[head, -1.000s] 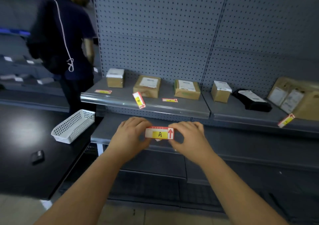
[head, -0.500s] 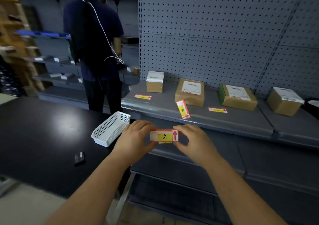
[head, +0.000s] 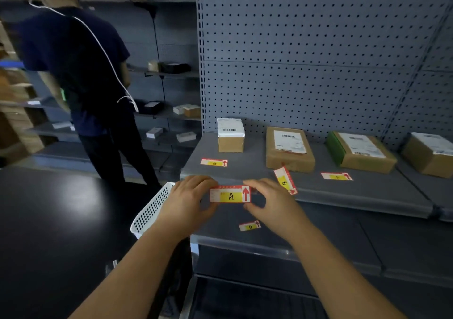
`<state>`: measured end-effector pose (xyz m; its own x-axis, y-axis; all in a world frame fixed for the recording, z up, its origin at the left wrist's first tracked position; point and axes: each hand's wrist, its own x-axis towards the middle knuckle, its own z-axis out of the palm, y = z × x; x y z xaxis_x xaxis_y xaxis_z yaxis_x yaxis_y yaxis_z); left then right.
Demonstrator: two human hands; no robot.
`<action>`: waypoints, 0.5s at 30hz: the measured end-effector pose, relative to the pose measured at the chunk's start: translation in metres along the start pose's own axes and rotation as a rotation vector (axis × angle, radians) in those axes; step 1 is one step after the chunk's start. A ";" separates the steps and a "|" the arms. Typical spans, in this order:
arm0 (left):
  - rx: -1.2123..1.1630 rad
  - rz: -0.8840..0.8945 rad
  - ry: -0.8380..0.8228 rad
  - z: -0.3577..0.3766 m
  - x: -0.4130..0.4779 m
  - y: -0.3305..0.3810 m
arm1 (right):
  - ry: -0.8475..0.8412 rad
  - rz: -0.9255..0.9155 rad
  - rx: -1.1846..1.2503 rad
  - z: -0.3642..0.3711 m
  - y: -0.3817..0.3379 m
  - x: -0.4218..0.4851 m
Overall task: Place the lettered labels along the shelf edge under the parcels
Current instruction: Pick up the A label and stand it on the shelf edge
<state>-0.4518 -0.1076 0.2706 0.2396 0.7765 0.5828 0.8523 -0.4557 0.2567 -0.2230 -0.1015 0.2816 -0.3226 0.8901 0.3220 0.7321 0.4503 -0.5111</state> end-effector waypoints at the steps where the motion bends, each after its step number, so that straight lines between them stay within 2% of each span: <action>1: -0.022 -0.001 -0.008 0.001 0.002 -0.008 | 0.003 0.043 0.045 0.004 -0.003 0.002; 8: -0.144 0.087 -0.066 0.007 0.012 -0.054 | 0.086 0.316 0.425 0.033 -0.026 0.015; 15: -0.225 0.117 -0.081 0.014 0.013 -0.073 | 0.183 0.430 0.535 0.055 -0.030 0.023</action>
<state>-0.5047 -0.0579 0.2490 0.3748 0.7408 0.5575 0.6938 -0.6229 0.3613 -0.2850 -0.0907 0.2606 0.0685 0.9917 0.1086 0.3617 0.0768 -0.9291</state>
